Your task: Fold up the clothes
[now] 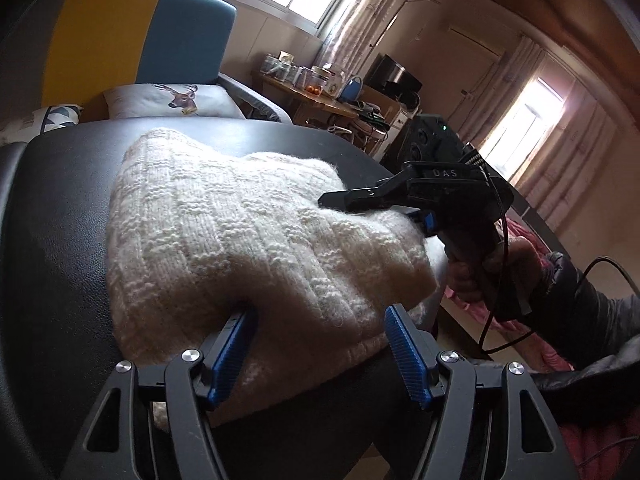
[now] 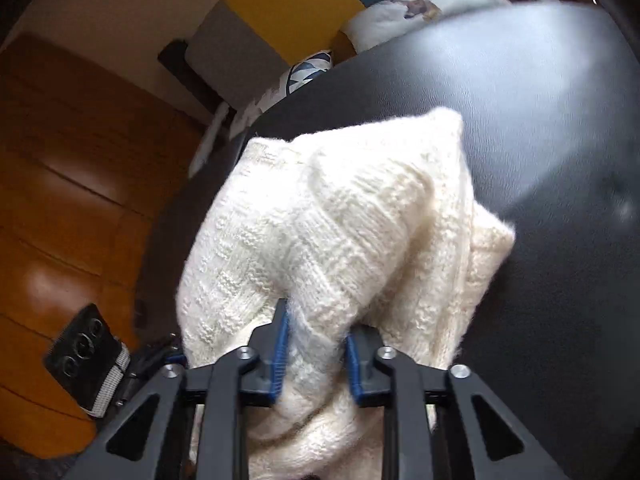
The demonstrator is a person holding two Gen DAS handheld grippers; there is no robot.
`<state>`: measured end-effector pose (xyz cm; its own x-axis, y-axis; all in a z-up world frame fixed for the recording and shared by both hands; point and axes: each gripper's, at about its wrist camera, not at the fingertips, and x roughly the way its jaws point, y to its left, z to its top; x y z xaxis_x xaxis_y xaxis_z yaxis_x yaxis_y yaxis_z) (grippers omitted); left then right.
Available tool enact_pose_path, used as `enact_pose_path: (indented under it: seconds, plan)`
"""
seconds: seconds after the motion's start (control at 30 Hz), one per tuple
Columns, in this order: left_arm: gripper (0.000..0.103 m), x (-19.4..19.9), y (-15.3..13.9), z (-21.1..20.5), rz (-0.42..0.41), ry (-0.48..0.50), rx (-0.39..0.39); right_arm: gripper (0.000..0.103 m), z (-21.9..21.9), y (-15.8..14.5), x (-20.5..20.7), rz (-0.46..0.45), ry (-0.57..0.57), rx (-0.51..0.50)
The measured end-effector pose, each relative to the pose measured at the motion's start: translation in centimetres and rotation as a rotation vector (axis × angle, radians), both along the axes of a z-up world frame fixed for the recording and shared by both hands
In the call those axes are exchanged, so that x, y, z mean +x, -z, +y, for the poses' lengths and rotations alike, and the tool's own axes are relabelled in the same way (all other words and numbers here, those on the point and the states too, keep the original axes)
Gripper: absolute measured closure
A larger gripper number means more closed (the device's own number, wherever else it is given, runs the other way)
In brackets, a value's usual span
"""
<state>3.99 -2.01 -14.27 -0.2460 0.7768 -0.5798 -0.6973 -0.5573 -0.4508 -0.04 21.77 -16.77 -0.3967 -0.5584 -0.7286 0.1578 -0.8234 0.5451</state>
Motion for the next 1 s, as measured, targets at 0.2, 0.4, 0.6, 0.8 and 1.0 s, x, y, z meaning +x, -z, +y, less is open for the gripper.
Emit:
enact_pose_path:
  seconds: [0.2,0.4,0.6,0.8,1.0]
  plan:
    - [0.034,0.6,1.0,1.8,0.011,0.151,-0.108,0.092,-3.0,-5.3,-0.1,0.287,-0.058,0.624]
    - [0.033,0.8,0.5,1.7,-0.054,0.235,-0.117,0.090,2.9,1.2,-1.7,0.039,0.003,0.410]
    - [0.033,-2.0,-3.9,-1.3,-0.129,0.173,0.133,0.088,6.4,-1.7,1.4,0.121,0.015,0.151]
    - [0.032,-7.6,-6.5,-1.8,-0.103,-0.024,0.213,0.080,1.6,-4.1,4.4,0.209,-0.217,0.178]
    - [0.032,-10.9,-4.9,1.7,-0.076,-0.093,0.049,0.080,-4.5,-1.2,4.9,0.218,-0.476,0.307]
